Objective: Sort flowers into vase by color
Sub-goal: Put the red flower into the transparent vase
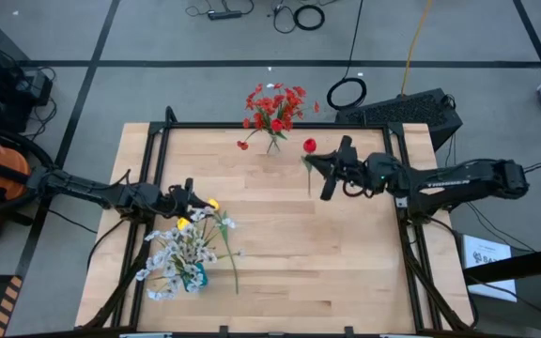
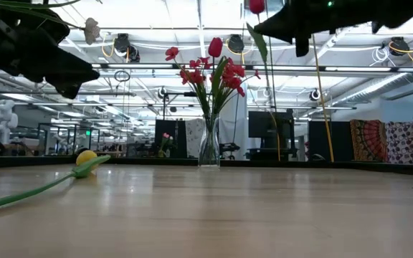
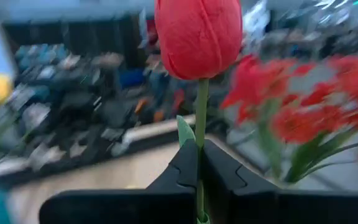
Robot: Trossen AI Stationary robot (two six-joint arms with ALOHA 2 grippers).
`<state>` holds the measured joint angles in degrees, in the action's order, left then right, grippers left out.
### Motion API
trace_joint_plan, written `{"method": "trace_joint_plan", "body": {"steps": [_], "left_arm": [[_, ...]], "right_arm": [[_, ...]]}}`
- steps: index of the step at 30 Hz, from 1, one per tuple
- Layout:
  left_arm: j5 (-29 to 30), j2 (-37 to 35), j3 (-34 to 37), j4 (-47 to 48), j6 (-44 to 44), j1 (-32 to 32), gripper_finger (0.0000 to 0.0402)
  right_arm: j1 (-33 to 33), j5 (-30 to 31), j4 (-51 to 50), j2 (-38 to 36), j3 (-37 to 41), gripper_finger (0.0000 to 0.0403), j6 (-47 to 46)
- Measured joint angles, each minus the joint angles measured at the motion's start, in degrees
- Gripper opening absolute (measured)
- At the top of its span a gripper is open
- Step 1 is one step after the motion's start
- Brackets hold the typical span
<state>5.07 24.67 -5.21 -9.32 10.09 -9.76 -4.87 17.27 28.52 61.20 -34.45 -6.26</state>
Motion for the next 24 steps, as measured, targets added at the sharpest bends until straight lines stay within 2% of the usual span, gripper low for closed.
{"method": "trace_joint_plan", "body": {"steps": [4,10,16,24], "left_arm": [[1.52,0.02,-0.02,-1.06,-0.04,0.00,0.0105],[1.62,0.02,-0.02,-1.70,0.01,0.00,0.0105],[1.62,0.02,-0.02,-3.76,0.02,0.00,0.0105],[1.62,0.02,-0.02,-3.79,0.01,0.00,0.0105]], "right_arm": [[-2.14,1.11,8.96,2.33,1.81,0.0000,-2.69],[-5.13,-3.11,22.94,7.48,1.81,0.0000,5.39],[-8.73,-10.57,41.88,14.33,1.69,0.0000,12.27],[-10.05,-13.13,42.88,21.35,-4.68,0.0000,18.05]]}}
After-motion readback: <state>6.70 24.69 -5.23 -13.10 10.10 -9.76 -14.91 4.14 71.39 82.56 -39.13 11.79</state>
